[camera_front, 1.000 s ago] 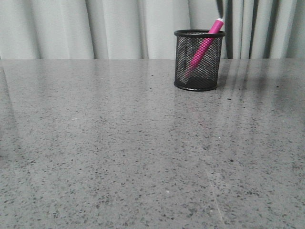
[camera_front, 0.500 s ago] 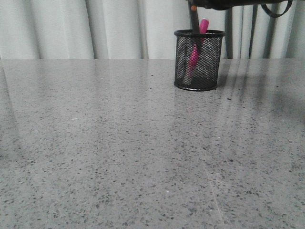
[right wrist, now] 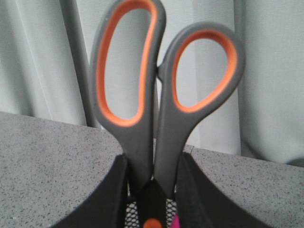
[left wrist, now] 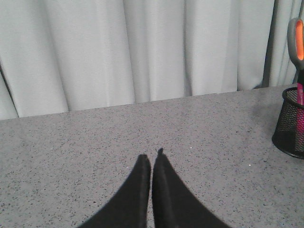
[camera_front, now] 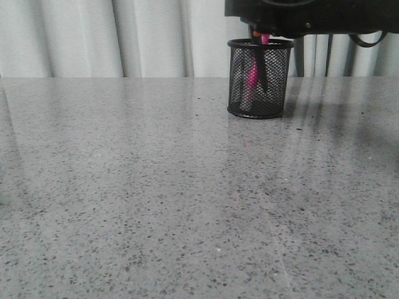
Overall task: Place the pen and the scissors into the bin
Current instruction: 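Lower the scissors blades-first into the cup and open the right gripper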
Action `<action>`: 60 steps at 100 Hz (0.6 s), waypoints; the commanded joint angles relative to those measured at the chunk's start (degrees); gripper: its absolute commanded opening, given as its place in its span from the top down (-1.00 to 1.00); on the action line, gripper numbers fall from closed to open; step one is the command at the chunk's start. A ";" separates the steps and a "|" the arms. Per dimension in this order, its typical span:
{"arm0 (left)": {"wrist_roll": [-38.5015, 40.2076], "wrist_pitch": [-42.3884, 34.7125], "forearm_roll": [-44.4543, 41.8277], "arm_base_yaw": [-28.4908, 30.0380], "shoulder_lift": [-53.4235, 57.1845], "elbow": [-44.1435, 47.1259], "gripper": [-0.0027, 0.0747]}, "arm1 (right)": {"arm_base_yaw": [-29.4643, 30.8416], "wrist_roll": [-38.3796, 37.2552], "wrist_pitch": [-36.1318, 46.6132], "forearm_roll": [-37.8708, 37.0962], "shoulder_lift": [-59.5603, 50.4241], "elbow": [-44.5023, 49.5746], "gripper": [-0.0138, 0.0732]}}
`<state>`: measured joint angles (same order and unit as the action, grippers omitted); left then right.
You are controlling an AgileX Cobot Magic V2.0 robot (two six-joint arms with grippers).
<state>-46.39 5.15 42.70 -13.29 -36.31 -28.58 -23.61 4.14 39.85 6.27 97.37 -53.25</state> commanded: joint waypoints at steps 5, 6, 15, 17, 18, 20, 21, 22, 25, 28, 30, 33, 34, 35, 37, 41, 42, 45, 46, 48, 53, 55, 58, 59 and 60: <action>0.63 -3.20 0.77 0.28 0.13 -1.66 0.98 | 0.01 0.11 6.36 -0.32 -2.59 -0.55 0.86; 0.63 -3.20 0.77 0.28 0.13 -1.66 0.98 | 0.01 0.11 6.36 -0.32 -2.59 -0.45 0.86; 0.63 -3.20 0.77 0.28 0.13 -1.66 0.98 | 0.01 0.11 6.36 -0.32 -2.59 -0.47 0.86; 0.63 -3.20 0.77 0.28 0.13 -1.66 0.98 | 0.01 0.11 6.36 -0.32 -2.59 -0.47 0.86; 0.63 -3.20 0.77 0.28 0.13 -1.66 0.98 | 0.01 0.11 6.36 -0.32 -2.59 -0.47 0.86; 0.63 -3.20 0.77 0.28 0.13 -1.66 0.98 | 0.01 0.11 6.36 -0.32 -2.59 -0.47 0.85; 0.63 -3.20 0.77 0.28 0.13 -1.66 0.98 | 0.01 0.11 6.36 -0.32 -2.59 -0.47 0.85; 0.63 -3.20 0.77 0.28 0.13 -1.66 0.98 | 0.01 0.11 6.36 -0.32 -2.59 -0.47 0.84; 0.63 -3.20 0.77 0.28 0.13 -1.66 0.98 | 0.01 0.11 6.36 -0.32 -2.59 -0.47 0.81; 0.63 -3.20 0.77 0.28 0.13 -1.66 0.98 | 0.01 0.11 6.36 -0.32 -2.59 -0.47 0.76; 0.63 -3.20 0.77 0.28 0.13 -1.66 0.98 | 0.01 0.11 6.36 -0.32 -2.59 -0.47 0.73; 0.63 -3.20 0.77 0.28 0.13 -1.66 0.98 | 0.01 0.11 6.36 -0.32 -2.59 -0.47 0.67; 0.63 -3.20 0.77 0.28 0.13 -1.66 0.98 | 0.01 0.11 6.36 -0.32 -2.59 -0.47 0.63; 0.63 -3.20 0.77 0.28 0.13 -1.66 0.98 | 0.01 0.11 6.36 -0.32 -2.59 -0.47 0.61; 0.63 -3.20 0.77 0.28 0.13 -1.66 0.98 | 0.01 0.11 6.36 -0.32 -2.59 -0.47 0.55; 0.63 -3.20 0.77 0.28 0.13 -1.66 0.98 | 0.01 0.11 6.36 -0.32 -2.69 -0.47 0.43; 0.63 -3.20 0.77 0.28 0.13 -1.66 0.98 | 0.01 0.11 6.36 -0.32 -2.69 -0.47 0.41; 0.63 -3.20 0.77 0.28 0.13 -1.66 0.98 | 0.01 0.11 6.36 -0.32 -2.69 -0.47 0.31; 0.63 -3.20 0.77 0.28 0.13 -1.66 0.98 | 0.01 0.11 6.36 -0.32 -2.69 -0.47 0.30; 0.63 -3.20 0.77 0.28 0.13 -1.66 0.98 | 0.01 0.11 6.36 -0.32 -2.80 -0.47 0.24; 0.63 -3.20 0.77 0.28 0.13 -1.66 0.98 | 0.01 0.11 6.36 -0.32 -2.80 -0.47 0.16; 0.63 -3.20 0.77 0.28 0.13 -1.66 0.98 | 0.01 0.11 6.36 -0.32 -2.91 -0.47 0.13; 0.63 -3.20 0.77 0.28 0.13 -1.66 0.98 | 0.01 0.11 6.36 -0.32 -3.02 -0.47 0.11; 0.63 -3.20 0.77 0.28 0.13 -1.66 0.98 | 0.01 0.11 6.36 -0.32 -3.10 -0.47 0.10; 0.63 -3.20 0.77 0.28 0.13 -1.66 0.98 | 0.01 0.11 6.36 -0.32 -3.05 -0.47 0.10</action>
<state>-46.39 5.15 42.70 -13.29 -36.31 -28.58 -23.61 4.14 40.39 6.27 97.37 -52.50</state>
